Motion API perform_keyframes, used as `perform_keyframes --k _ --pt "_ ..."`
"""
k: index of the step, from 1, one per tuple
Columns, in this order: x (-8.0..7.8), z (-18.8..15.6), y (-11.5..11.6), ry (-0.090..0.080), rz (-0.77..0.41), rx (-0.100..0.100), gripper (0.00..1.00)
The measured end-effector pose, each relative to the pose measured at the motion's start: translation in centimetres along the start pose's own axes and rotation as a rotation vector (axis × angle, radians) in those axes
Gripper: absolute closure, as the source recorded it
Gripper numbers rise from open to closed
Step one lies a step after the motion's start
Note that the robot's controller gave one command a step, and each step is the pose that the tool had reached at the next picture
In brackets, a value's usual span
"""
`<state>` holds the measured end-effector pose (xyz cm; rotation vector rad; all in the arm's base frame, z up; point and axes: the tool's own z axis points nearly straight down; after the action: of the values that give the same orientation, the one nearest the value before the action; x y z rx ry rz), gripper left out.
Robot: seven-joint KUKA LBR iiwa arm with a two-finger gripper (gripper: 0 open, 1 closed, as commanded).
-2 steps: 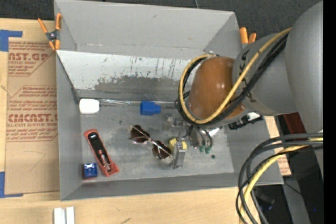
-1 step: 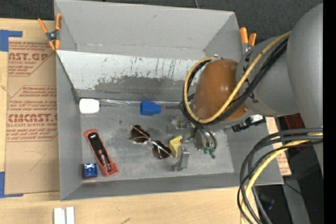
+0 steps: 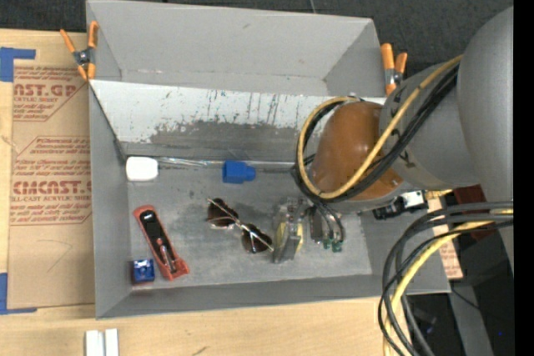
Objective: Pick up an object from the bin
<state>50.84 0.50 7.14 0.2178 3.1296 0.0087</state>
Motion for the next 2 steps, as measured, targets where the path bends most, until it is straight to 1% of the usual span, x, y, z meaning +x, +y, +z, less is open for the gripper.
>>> perform_keyframes --k 1,2 --pt "0.0 0.0 0.0 0.0 -0.001 0.0 1.0" --pt "0.4 -2.9 -0.2 0.012 0.017 0.001 1.0"
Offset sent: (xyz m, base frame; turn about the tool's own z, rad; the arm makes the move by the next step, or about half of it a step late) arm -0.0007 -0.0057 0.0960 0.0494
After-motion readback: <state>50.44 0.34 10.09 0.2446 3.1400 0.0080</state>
